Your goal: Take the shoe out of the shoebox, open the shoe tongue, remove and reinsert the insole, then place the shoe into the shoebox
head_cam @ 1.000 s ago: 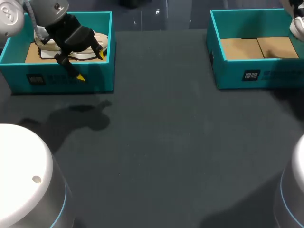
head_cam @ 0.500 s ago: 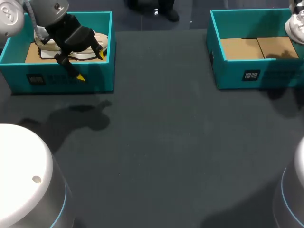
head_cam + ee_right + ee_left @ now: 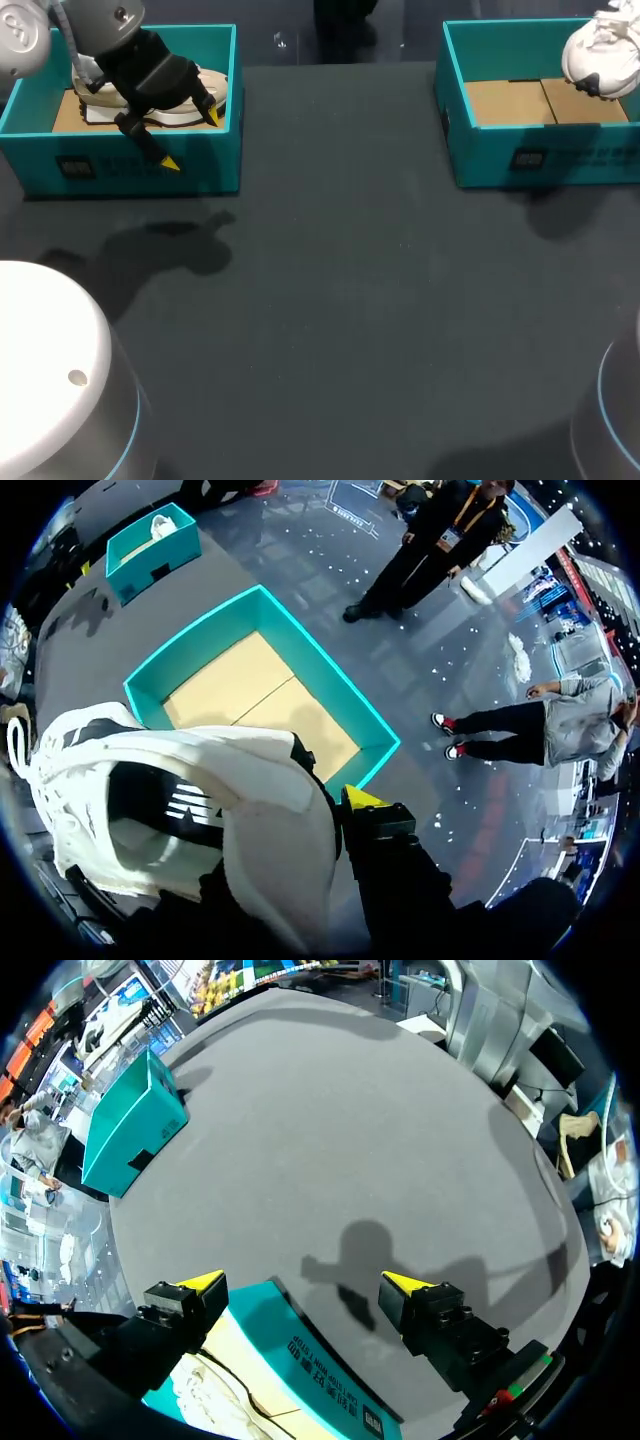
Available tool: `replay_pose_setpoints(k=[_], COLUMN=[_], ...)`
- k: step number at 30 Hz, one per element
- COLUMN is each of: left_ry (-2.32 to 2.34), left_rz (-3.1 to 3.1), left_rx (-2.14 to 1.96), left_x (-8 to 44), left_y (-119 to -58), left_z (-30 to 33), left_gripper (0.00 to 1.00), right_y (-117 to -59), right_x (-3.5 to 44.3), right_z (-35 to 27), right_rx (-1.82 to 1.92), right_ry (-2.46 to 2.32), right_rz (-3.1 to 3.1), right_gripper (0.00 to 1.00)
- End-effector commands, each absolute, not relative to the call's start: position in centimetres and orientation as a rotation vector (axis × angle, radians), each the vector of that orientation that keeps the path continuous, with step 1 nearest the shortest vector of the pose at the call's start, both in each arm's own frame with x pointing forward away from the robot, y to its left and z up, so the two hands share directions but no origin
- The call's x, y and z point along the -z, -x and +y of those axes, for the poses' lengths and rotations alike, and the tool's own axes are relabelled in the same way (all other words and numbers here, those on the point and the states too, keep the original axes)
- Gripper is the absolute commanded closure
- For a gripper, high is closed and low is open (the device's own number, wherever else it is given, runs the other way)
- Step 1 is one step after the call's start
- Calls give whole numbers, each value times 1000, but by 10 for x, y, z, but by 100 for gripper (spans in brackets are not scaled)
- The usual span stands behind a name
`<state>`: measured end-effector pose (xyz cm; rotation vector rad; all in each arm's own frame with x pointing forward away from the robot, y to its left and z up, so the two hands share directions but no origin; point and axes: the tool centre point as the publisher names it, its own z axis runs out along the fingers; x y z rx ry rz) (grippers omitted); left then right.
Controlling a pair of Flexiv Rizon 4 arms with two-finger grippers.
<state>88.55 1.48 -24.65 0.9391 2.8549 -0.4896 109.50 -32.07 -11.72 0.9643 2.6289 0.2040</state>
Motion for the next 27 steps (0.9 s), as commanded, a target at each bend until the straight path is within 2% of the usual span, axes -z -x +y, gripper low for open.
replay_pose_setpoints(k=[1, 16, 27], left_ry=[-940, -940, -940], left_rz=[2855, 2855, 2855], left_rx=[486, 486, 486], left_x=[246, 246, 246], left_y=[-885, -885, -885], left_z=[15, 15, 15], left_gripper=[0, 0, 0], right_y=[-1091, -1084, -1084], right_x=[119, 115, 115], right_z=[-326, -353, -353], right_rx=[-193, -80, -80], right_ry=[-1061, -1525, -1525], right_rz=[2489, 2113, 2113], right_gripper=[100, 100, 100])
